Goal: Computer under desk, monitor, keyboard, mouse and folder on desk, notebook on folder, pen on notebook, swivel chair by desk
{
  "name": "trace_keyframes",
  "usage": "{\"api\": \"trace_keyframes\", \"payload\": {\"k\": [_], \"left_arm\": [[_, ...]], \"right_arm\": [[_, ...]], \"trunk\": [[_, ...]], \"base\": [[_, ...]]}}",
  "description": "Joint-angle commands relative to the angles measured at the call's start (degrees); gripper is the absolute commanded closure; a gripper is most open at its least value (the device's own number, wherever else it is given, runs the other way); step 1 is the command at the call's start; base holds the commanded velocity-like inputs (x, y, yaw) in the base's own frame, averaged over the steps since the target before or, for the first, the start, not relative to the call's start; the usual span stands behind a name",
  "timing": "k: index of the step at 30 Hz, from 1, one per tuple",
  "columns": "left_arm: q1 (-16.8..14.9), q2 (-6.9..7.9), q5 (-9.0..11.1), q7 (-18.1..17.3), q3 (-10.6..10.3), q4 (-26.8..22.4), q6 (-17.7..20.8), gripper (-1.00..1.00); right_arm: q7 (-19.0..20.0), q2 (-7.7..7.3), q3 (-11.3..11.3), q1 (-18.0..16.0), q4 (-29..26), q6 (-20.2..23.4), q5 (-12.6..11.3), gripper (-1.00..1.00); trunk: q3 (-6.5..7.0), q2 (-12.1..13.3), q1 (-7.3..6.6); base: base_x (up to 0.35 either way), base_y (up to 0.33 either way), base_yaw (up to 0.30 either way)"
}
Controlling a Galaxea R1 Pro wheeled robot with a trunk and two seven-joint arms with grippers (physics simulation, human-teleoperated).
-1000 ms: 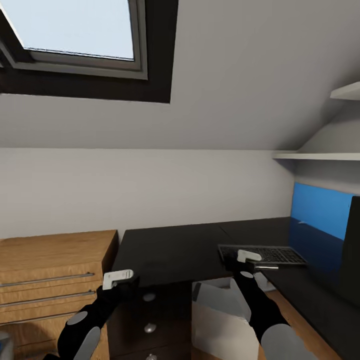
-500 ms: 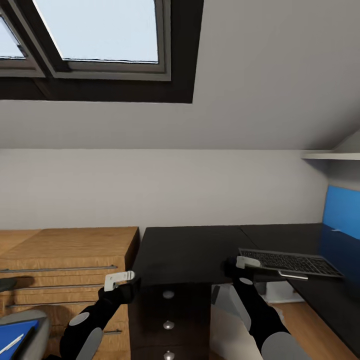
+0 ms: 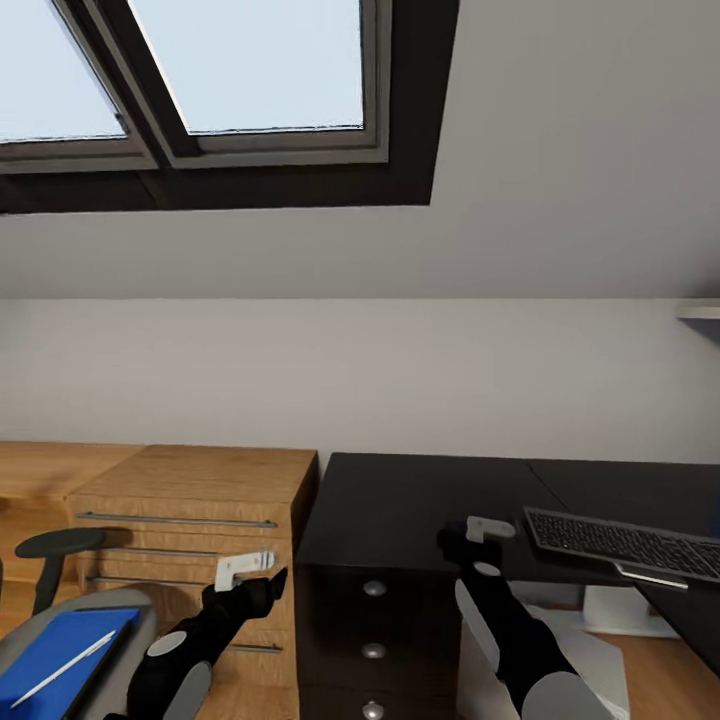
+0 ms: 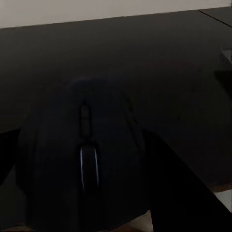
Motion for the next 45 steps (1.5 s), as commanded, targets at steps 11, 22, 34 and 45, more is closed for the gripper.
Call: {"api": "trace_keyframes", "payload": {"k": [11,22,34,45], "left_arm": [[-0.07,0.05,0.48,0.63,-1.05,2.29,-0.03,-1.00],[-0.07,0.05,0.52,0.63,-1.15,2.37,-0.03,-1.00],[-0.07,0.05,0.52,0.63,-1.93,2.38,-0.03,-1.00],[-0.07,-0.02,0.43,0.68,-2.04,2.38,-0.03,-1.00]], "right_arm": [[-0.46,-0.11,3.32,0.11,-0.14,0.20,-0.69,1.00],[-0.38,-0.11,3.34,0.11,-0.06,0.26,-0.73,1.00],[-0.30,-0.11,3.34,0.11,-0.05,0.43,-0.77,1.00],[-0.16,-0.11,3.41,0.27,-0.05,0.54,-0.78,1.00]], "trunk": [[-0.07,-0.04,0.00],[-0.07,-0.04,0.00],[-0.07,-0.04,0.00],[-0.07,-0.04,0.00]], "base": [[0.000,0.000,0.273],[0.000,0.000,0.273],[0.000,0.000,0.273],[0.000,0.000,0.273]]}}
